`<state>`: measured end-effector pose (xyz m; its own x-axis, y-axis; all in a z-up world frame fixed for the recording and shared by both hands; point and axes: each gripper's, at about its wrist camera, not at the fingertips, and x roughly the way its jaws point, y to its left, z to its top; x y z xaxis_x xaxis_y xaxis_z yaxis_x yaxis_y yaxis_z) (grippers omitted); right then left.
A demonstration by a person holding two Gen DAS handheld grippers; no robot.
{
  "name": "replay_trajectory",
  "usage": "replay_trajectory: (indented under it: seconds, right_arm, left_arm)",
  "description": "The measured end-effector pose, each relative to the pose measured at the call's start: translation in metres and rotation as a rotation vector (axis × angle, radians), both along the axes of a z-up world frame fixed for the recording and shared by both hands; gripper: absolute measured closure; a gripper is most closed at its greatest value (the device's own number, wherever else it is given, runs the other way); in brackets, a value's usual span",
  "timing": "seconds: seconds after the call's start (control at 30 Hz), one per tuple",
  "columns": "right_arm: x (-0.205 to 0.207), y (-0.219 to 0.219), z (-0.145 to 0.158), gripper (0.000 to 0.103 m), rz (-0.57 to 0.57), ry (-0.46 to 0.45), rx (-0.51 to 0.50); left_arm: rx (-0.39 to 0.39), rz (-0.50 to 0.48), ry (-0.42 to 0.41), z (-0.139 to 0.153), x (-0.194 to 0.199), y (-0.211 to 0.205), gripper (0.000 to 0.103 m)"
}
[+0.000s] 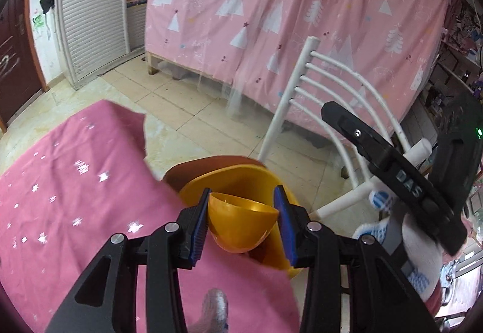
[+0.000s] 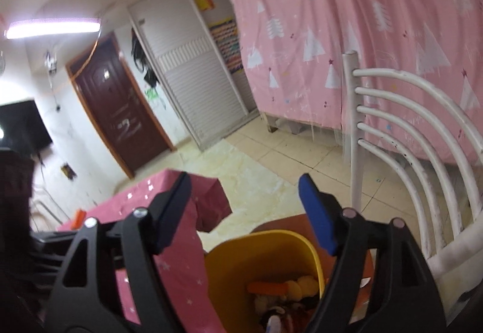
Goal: Collect trash
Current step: 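Carry the cup and cable over the yellow bin and open both tools, then move both tools back over the table toward the spool and box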
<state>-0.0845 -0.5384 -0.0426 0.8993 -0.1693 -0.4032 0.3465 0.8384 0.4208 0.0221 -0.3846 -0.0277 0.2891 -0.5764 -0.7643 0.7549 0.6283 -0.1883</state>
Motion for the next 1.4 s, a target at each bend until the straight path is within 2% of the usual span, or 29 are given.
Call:
replay_trajectory:
  seconds: [0.07, 0.13, 0.17, 0.47, 0.57, 0.67, 0.83, 0.97, 1.07, 1.4]
  right_arm:
    - [-0.003, -0.002, 0.002, 0.032, -0.008, -0.011, 0.002]
    - [-0.004, -0.002, 0.004, 0.032, -0.011, -0.022, 0.006]
    - [-0.004, -0.002, 0.004, 0.032, -0.009, -0.023, 0.007]
    - [-0.002, 0.003, 0.005, 0.032, 0.004, -0.026, -0.004]
    - [0.0, 0.009, 0.009, 0.032, 0.015, -0.028, -0.013]
    - [0.005, 0.02, 0.013, 0.027, 0.03, -0.023, -0.031]
    - [0.023, 0.045, 0.018, 0.026, 0.078, -0.008, -0.052]
    - [0.041, 0.07, 0.025, 0.026, 0.128, 0.006, -0.082]
    - [0.053, 0.086, 0.028, 0.018, 0.165, 0.012, -0.093]
    - [0.106, 0.159, 0.04, 0.016, 0.313, 0.041, -0.146]
  left_arm:
    - [-0.007, -0.019, 0.018, -0.001, 0.0, -0.011, 0.063]
    - [-0.019, -0.016, 0.027, -0.001, 0.001, -0.015, 0.044]
    - [-0.023, -0.016, 0.027, -0.001, 0.001, -0.017, 0.042]
    - [-0.025, 0.006, -0.009, 0.007, -0.001, -0.002, 0.041]
    - [-0.034, 0.029, -0.021, 0.014, 0.003, 0.013, 0.041]
    - [-0.041, 0.055, -0.04, 0.021, 0.009, 0.032, 0.041]
    - [-0.047, 0.109, -0.052, 0.028, 0.021, 0.062, 0.041]
    - [-0.043, 0.154, -0.071, 0.031, 0.031, 0.09, 0.041]
    - [-0.036, 0.2, -0.085, 0.033, 0.042, 0.116, 0.041]
    - [0.012, 0.394, -0.107, 0.026, 0.089, 0.218, 0.041]
